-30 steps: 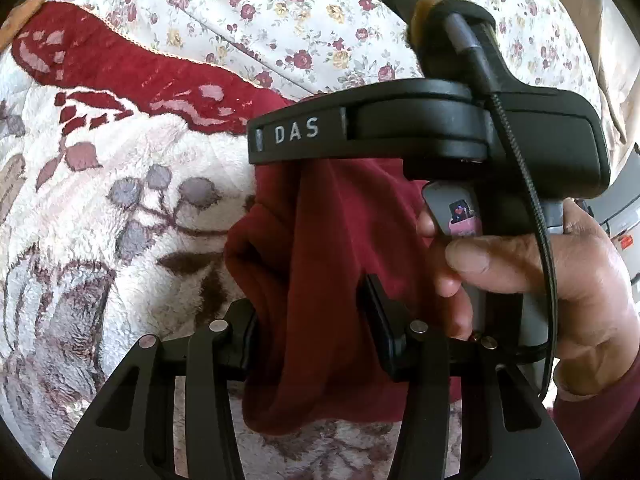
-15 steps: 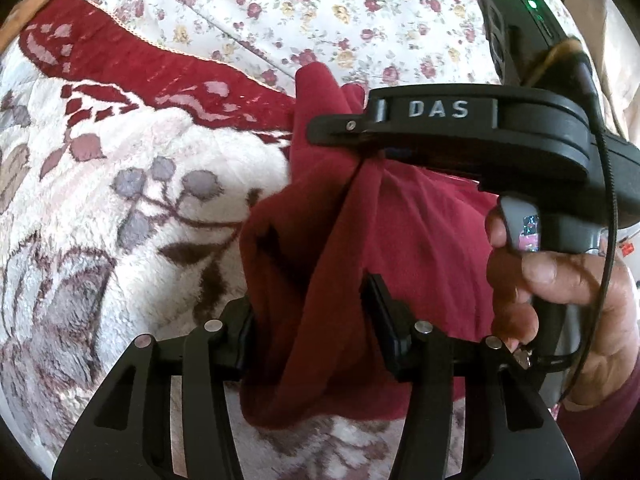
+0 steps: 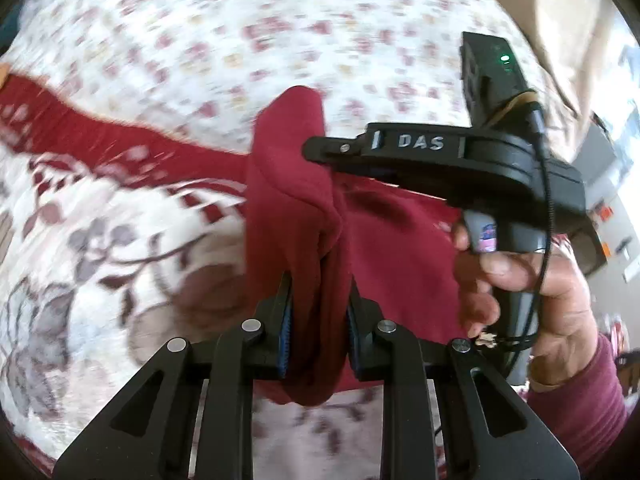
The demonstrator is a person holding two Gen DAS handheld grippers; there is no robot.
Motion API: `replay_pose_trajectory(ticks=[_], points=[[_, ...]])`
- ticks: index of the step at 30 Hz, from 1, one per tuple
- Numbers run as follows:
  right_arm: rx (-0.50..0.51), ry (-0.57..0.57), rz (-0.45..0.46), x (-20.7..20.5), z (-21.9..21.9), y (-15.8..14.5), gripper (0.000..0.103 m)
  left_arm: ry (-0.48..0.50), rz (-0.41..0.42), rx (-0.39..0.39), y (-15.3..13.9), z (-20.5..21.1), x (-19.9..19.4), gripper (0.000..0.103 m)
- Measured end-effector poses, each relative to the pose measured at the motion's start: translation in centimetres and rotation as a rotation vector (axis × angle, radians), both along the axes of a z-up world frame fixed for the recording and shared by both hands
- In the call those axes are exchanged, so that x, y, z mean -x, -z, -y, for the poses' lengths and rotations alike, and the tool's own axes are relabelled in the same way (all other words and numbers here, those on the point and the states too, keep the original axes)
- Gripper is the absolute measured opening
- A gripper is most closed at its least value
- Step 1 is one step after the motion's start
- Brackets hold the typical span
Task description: Fold small clothes
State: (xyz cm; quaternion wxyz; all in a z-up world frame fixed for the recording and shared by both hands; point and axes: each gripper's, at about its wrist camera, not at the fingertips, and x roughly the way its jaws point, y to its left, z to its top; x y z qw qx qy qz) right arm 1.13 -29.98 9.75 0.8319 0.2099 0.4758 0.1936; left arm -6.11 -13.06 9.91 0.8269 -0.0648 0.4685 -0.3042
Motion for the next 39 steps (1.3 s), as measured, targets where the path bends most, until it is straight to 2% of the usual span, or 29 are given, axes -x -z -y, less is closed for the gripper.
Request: replay_pose_trajectory(ticks=[4,6,7,9,11,13,17,18,19,20,21,22,23,24,26,27,29,32,39], points=[[-0.028,0.057,0.024,2.3,4.8,-1.3,0.021,0.102,0.032,-0.012,-1.5,4.7,1.4,0.019],[-0.028,0.091,0.036,3.5,7.5,-1.9,0.020,0.148,0.042,-0.018,-1.9,7.2,2.0,0.012],[-0.025,0.106,0.041,4.1,8.7,-2.1,0.013,0.172,0.039,-0.011,-2.0,8.5,2.4,0.010],[-0.037,0.141,0.046,5.3,11.3,-2.3,0.010,0.230,0.030,0.007,-2.0,11.2,3.1,0.009],[-0.036,0.186,0.045,6.7,14.0,-2.2,0.010,0.247,0.065,-0.058,-1.7,13.6,4.0,0.009],[-0.009,0.224,0.020,7.8,16.0,-1.4,0.010,0.262,0.033,-0.063,-0.9,14.0,4.3,0.009],[-0.086,0.186,-0.023,9.2,16.9,1.0,0.011,0.207,0.013,-0.075,-0.3,10.6,3.9,0.010],[-0.105,0.169,-0.024,9.2,16.6,1.5,0.018,0.197,0.012,-0.074,-0.4,9.8,4.0,0.010],[-0.125,0.151,-0.033,9.1,15.8,2.1,0.035,0.182,0.011,-0.073,-0.5,8.5,4.0,0.011],[-0.145,0.137,-0.044,9.0,15.3,2.5,0.046,0.173,0.007,-0.066,-0.5,7.3,4.0,0.013],[-0.175,0.129,-0.055,8.7,14.6,2.9,0.055,0.160,0.002,-0.058,-0.6,6.1,3.9,0.019],[-0.215,0.123,-0.063,8.3,14.0,3.4,0.055,0.146,0.003,-0.058,-0.7,5.3,4.1,0.026],[-0.242,0.116,-0.071,7.9,13.5,3.6,0.055,0.125,0.010,-0.059,-0.6,4.4,4.0,0.037],[-0.266,0.115,-0.080,7.3,12.9,4.0,0.056,0.108,0.021,-0.059,-0.6,3.5,3.9,0.040],[-0.270,0.127,-0.084,6.6,12.1,4.5,0.060,0.097,0.031,-0.056,-0.6,2.4,4.1,0.040],[-0.265,0.134,-0.093,6.2,11.6,4.9,0.066,0.103,0.030,-0.047,-0.6,1.9,4.2,0.040],[-0.283,0.129,-0.127,5.4,10.6,5.8,0.069,0.114,0.031,-0.038,-0.5,1.4,4.2,0.040],[-0.276,0.154,-0.157,4.7,10.0,6.8,0.077,0.100,0.045,-0.060,0.2,0.8,3.8,0.040],[-0.411,0.218,-0.104,4.9,10.8,8.2,0.086,0.092,-0.057,-0.084,4.1,1.5,2.1,0.040]])
